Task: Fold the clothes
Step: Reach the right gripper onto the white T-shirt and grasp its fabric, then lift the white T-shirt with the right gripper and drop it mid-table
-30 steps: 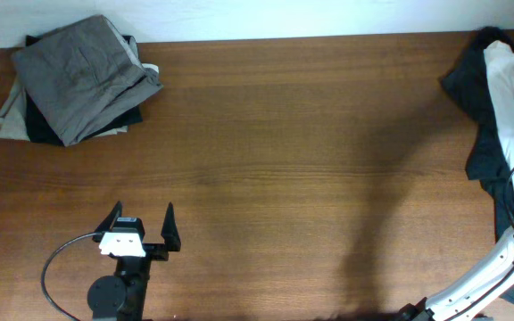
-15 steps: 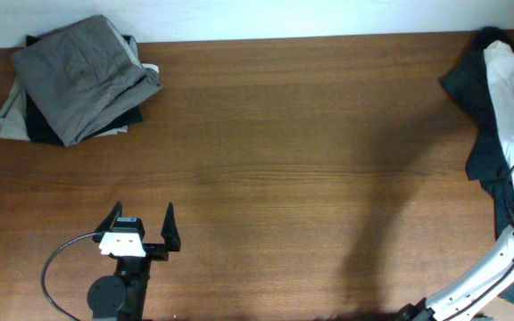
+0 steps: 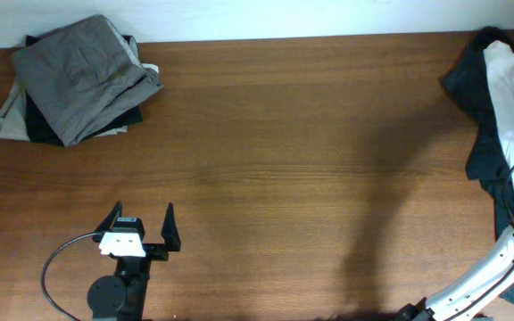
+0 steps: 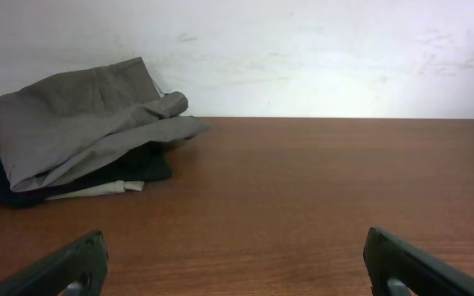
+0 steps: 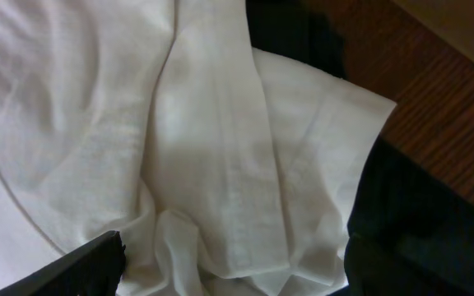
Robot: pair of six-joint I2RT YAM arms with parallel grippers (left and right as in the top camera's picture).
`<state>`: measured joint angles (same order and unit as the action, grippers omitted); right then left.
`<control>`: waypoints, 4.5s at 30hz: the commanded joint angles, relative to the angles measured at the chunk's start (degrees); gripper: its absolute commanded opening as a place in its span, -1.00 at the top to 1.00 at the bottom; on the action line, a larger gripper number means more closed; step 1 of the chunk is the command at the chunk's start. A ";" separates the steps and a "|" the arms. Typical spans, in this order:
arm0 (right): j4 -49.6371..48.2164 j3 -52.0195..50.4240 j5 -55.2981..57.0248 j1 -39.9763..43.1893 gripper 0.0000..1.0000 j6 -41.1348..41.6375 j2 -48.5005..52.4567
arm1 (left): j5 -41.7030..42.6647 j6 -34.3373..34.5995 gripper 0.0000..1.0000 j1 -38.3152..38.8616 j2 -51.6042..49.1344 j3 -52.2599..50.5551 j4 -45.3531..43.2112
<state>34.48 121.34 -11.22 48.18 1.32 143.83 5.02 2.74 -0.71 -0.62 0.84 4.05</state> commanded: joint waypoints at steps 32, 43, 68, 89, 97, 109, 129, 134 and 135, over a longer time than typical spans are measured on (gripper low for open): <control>0.26 1.90 9.14 -3.43 0.17 -0.76 -5.49 | -0.35 -0.70 -0.98 0.33 0.26 -0.35 0.09; -0.22 1.88 9.49 -3.39 -0.13 -0.87 -5.90 | -0.35 -0.70 -0.98 0.33 0.26 -0.35 0.09; -2.05 1.86 5.88 -2.80 0.16 -1.03 0.87 | -0.35 -0.70 -0.98 0.33 0.26 -0.35 0.09; -1.79 1.62 -14.34 -3.19 0.92 0.20 -4.55 | -0.35 -0.70 -0.98 0.33 0.26 -0.35 0.09; 0.85 1.62 -23.91 -11.85 0.92 3.54 -16.06 | -0.35 -0.70 -0.98 0.33 0.26 -0.35 0.09; 1.46 1.62 -25.70 -55.49 0.92 9.97 -17.64 | -0.35 -0.70 -0.98 0.33 0.26 -0.35 0.09; 14.64 9.62 -0.63 -78.97 -0.55 11.04 -23.91 | -0.35 -0.70 -0.98 0.33 0.26 -0.35 0.09; 31.89 10.99 0.26 -71.10 -0.97 11.21 -33.40 | -0.35 -0.70 -0.98 0.33 0.26 -0.35 0.09; 34.47 10.99 -0.44 -70.23 -0.97 11.21 -34.27 | -0.35 -0.72 -0.98 0.33 0.26 -0.35 0.09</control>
<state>65.71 130.72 -11.35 -23.38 12.88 113.65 5.04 2.74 -0.71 -0.60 0.84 4.05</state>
